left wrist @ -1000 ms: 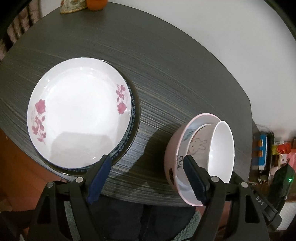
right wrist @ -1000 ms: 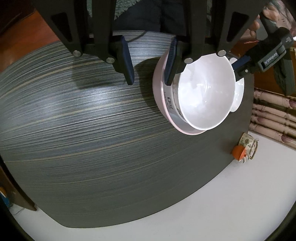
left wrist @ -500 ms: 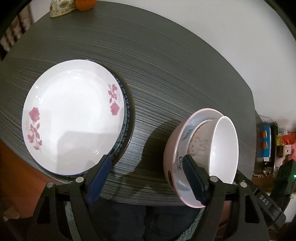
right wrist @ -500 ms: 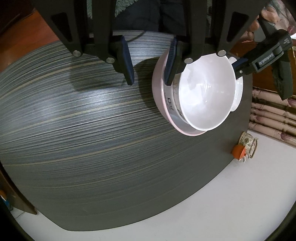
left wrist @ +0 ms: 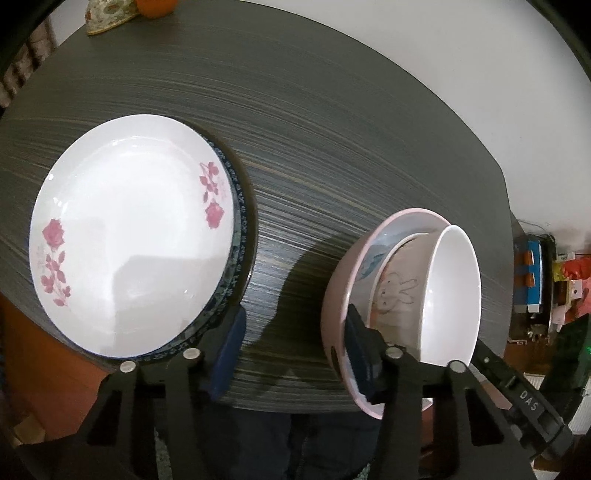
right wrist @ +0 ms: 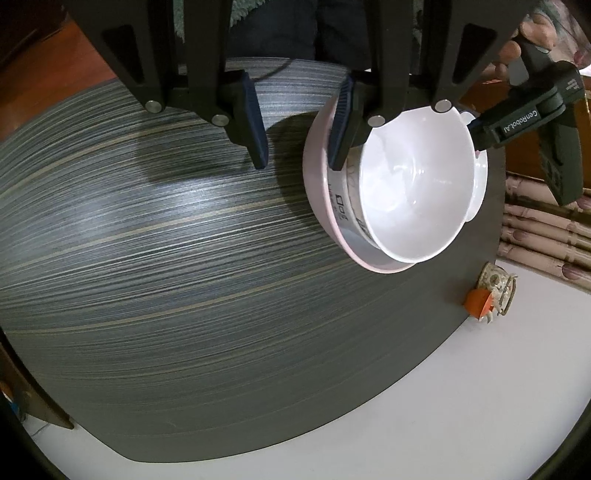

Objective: Organize plates and bowls
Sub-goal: 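Lift the nested bowl stack by the pink rim with the left tool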

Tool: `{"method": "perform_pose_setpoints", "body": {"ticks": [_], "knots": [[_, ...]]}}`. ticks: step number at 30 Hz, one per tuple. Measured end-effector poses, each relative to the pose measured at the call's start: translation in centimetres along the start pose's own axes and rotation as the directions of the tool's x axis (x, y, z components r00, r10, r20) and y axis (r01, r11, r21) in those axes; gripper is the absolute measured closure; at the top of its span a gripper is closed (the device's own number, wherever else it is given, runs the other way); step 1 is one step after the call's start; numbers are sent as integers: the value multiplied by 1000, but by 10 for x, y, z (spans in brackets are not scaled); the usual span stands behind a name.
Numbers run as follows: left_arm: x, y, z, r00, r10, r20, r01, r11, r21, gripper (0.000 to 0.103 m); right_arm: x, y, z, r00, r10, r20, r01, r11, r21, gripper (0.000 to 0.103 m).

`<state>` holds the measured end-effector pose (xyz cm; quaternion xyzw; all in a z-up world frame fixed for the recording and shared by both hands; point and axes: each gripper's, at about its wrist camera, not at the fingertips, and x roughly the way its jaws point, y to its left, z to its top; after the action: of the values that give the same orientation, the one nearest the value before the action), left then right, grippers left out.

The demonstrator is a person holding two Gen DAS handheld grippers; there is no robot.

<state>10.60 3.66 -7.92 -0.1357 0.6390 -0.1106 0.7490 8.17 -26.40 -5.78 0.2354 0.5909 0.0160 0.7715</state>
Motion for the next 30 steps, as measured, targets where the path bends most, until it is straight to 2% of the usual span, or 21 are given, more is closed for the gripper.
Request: {"method": "perform_pose_setpoints", "body": {"ticks": [5, 11, 15, 20, 26, 30], "knots": [[7, -6, 3, 1000, -1, -11, 1, 1000, 20, 66, 3, 2, 3, 1000, -9, 5, 9, 1000, 0, 70], [13, -12, 8, 999, -26, -19, 27, 999, 33, 79, 8, 5, 7, 1000, -22, 3, 22, 1000, 2, 75], [16, -17, 9, 999, -38, -25, 40, 998, 43, 83, 15, 10, 12, 1000, -26, -6, 26, 1000, 2, 80], [18, -23, 8, 998, -63, -25, 64, 997, 48, 93, 21, 13, 15, 999, -37, -6, 37, 999, 15, 81], [20, -29, 4, 998, -61, -17, 61, 997, 53, 96, 24, 16, 18, 999, -52, 14, 52, 998, 20, 82], [20, -31, 2, 999, -50, -8, 50, 997, 52, 97, 26, 22, 17, 999, -32, 22, 32, 999, 15, 93]]}}
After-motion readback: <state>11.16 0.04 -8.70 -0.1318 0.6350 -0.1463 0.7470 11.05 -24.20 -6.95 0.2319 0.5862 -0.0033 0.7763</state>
